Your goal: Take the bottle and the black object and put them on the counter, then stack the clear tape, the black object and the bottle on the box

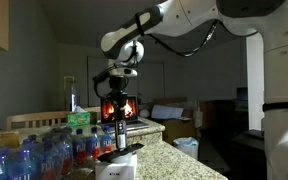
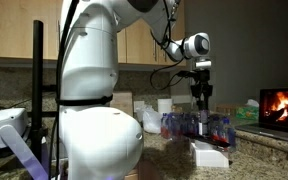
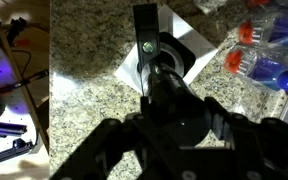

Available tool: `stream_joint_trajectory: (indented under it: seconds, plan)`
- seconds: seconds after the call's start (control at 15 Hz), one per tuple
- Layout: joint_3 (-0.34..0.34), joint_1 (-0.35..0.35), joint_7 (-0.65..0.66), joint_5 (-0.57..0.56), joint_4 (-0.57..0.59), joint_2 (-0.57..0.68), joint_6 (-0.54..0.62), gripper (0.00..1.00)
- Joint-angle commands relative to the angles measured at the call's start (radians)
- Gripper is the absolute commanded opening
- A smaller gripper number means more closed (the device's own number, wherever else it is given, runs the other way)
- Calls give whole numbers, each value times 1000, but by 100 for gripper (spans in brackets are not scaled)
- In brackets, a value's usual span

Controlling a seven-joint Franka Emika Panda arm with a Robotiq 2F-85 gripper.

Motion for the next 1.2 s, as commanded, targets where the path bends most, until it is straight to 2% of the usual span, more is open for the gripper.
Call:
stream_joint_trajectory:
  seconds: [0.0, 1.13]
  plan:
    - [-6, 5, 2, 32, 1, -30, -36, 31]
    - [-17, 0, -2, 45, -3, -19, -50, 31]
